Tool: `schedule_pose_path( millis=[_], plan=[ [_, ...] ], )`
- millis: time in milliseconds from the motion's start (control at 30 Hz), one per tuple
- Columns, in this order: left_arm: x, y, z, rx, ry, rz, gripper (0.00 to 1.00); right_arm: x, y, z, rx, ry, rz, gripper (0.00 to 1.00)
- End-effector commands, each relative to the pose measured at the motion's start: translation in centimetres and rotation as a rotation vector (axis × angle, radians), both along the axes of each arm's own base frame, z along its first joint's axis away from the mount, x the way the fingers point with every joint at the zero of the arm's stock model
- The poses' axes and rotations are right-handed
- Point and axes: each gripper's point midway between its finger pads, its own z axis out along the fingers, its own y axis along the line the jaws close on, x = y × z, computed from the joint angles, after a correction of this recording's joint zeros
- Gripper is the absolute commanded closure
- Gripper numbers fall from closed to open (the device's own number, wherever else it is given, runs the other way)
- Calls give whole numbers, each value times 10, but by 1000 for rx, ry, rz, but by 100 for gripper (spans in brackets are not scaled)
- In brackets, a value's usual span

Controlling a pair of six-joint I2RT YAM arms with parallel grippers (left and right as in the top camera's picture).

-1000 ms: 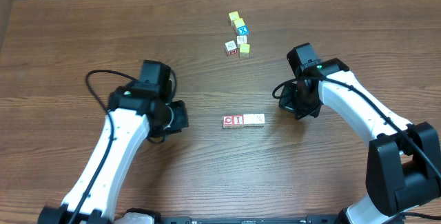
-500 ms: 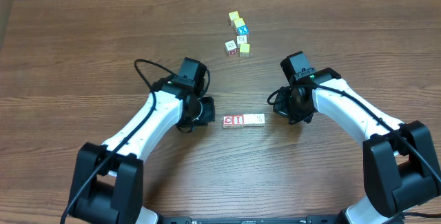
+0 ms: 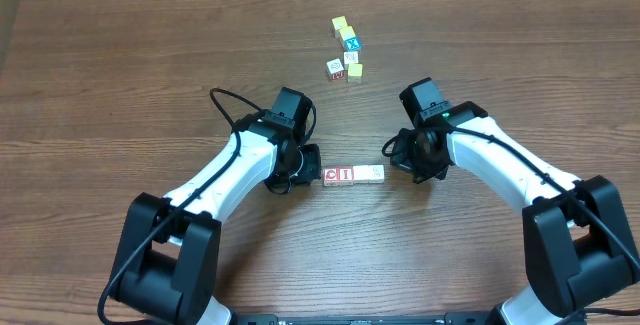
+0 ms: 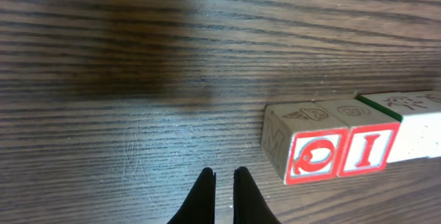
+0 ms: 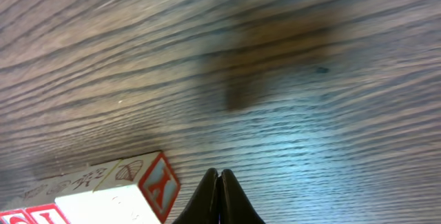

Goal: Flip 5 blocks
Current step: 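Lower both grippers to the two ends of the block row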

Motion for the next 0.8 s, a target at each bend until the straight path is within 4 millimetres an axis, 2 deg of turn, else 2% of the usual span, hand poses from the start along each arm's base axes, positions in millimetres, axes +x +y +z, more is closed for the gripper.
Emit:
schedule_pose_path(
  millis=[0, 267, 433, 767],
  plan=[
    [-2, 1, -7, 18, 20, 18, 96, -1, 6, -2, 2, -6, 9, 96],
    [1, 0, -8, 15, 6, 18, 96, 1, 7, -3, 2, -14, -11, 96],
    [4, -1, -7, 12, -5, 19, 96, -1, 15, -3, 3, -23, 16, 96],
    [1, -5, -8, 13, -3, 4, 96, -1, 18, -3, -32, -45, 35, 96]
  ],
)
